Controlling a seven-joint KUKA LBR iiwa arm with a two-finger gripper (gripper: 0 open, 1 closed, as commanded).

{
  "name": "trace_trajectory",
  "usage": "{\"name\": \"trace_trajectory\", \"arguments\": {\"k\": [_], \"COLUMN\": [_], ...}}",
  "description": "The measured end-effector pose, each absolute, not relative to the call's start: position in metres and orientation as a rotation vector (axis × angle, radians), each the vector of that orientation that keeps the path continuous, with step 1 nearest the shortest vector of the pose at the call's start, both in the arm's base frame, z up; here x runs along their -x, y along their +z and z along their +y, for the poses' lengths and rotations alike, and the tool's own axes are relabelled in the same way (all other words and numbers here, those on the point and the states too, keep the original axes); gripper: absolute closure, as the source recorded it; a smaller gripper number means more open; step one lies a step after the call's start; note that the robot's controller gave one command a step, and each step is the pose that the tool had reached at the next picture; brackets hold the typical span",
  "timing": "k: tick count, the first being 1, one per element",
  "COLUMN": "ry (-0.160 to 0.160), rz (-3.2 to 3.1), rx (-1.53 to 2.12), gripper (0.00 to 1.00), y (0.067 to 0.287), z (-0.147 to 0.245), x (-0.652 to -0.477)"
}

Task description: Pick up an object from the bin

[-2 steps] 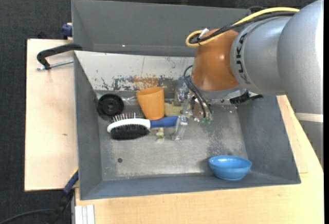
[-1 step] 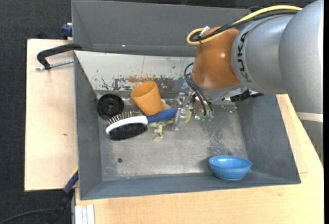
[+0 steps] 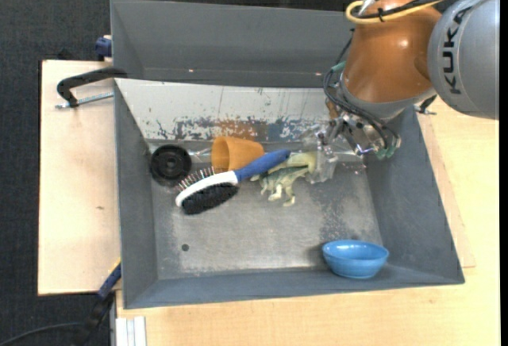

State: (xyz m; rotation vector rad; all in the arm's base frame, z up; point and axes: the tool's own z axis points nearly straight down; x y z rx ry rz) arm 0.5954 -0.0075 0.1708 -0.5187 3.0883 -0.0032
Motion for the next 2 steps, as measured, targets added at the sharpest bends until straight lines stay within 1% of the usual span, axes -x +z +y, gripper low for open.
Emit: {"name": "trace_trajectory", "arguments": {"k": [1,2], "ry": [-0.013,-0.007], "rz": [3.074,2.993], "rx": [0.575,0.929], "gripper": [1.0,1.0], "y": [0.277,0.287], "z": [-0.118,-0.152], "x": [-0.563,-0.566]}}
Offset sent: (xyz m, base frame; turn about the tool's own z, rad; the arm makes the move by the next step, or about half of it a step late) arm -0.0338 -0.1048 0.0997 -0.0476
